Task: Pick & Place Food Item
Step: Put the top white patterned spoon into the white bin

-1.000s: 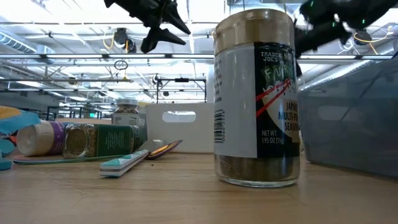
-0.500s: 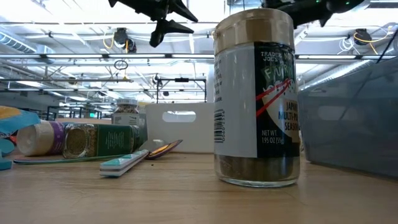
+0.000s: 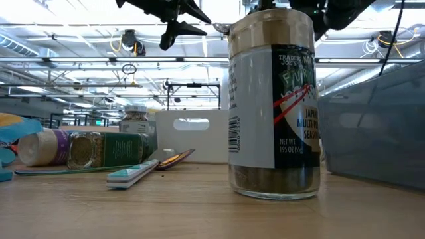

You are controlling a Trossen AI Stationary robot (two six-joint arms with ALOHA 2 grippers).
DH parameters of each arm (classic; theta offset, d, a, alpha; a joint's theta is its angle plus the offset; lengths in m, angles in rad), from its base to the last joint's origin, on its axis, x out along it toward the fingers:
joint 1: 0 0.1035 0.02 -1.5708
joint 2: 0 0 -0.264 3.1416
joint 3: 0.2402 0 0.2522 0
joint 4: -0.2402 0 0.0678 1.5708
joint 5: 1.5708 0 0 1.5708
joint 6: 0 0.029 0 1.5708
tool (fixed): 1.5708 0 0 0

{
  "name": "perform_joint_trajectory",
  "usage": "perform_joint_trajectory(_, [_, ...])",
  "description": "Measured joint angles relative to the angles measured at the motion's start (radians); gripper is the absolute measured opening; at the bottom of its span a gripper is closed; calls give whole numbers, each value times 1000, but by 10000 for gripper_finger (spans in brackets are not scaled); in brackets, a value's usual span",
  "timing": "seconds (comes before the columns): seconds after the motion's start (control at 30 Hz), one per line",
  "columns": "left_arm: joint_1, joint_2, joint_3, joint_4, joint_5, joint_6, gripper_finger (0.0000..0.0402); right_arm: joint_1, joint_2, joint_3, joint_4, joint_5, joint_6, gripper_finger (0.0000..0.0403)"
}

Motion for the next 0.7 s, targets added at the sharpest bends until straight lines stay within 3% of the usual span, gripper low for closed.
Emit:
perform_joint_trajectory(0.1, [-1, 0, 0, -4, 1, -1, 141, 0, 10, 0, 14, 9, 2, 0])
perform_joint_trajectory(0.33, [-23, 0, 0, -3, -11, 3, 141, -8, 8, 0, 49, 174, -29, 0])
perform_joint_trajectory(0.7, [-101, 0, 0, -3, -222, 86, 140, -8, 7, 0, 70, 360, -37, 0])
